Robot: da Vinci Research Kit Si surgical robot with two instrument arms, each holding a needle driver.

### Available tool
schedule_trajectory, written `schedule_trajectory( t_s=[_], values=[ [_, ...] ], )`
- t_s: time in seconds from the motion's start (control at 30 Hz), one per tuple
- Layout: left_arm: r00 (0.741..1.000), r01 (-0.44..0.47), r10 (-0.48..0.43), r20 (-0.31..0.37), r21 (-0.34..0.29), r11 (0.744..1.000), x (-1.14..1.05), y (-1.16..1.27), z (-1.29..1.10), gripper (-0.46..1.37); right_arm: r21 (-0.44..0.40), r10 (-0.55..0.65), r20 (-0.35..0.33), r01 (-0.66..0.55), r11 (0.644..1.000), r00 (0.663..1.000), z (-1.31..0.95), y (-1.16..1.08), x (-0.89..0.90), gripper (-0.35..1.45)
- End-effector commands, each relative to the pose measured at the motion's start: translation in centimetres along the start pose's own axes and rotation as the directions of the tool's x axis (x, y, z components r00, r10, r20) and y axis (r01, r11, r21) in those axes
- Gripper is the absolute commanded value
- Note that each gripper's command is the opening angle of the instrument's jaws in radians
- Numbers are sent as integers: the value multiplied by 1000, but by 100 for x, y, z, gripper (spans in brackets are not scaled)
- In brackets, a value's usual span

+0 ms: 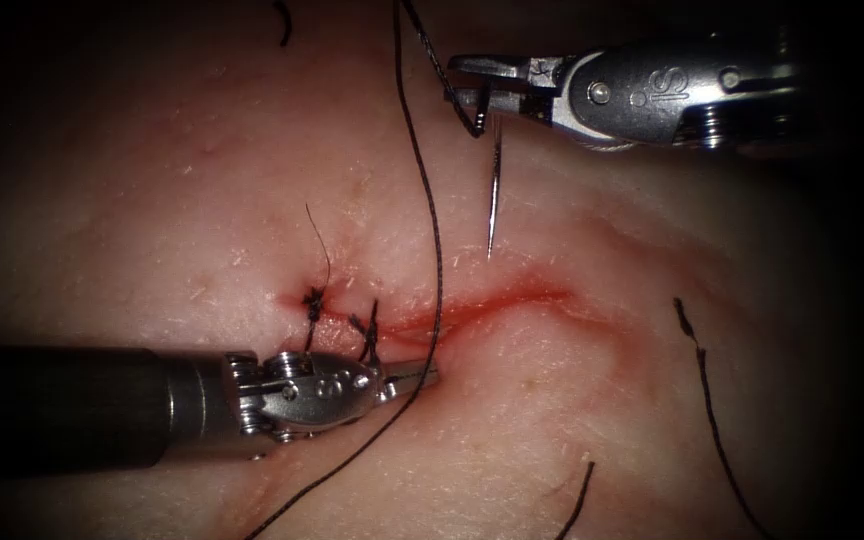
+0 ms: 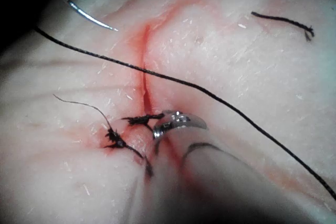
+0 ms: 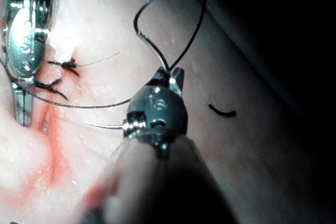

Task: Wound Closure
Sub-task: Throw the needle through the target on top of the wound with the right gripper

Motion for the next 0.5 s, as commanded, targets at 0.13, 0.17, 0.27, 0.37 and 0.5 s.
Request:
schedule_trajectory(
  t_s=[0.13,0.17,0.27,0.37,0.5],
  values=[
    [1000,2,-2,-1,-14,1000,1,-1,-4,-35,-25,-42,-11,41,999,999,15,-9,-9,-35],
    [1000,8,-8,0,-14,1000,2,0,-4,-35,-27,-45,-17,45,999,999,19,-12,-12,-35],
    [1000,8,-8,0,-14,1000,2,0,-5,-35,-35,-66,-17,65,997,998,26,-20,-19,-35],
    [1000,8,-8,0,-14,1000,2,0,-5,-35,-44,-89,-17,88,995,996,32,-26,-23,-35],
    [1000,8,-8,0,-15,1000,2,0,-5,-35,-61,-102,-23,101,993,994,35,-30,-22,-35]
  ],
)
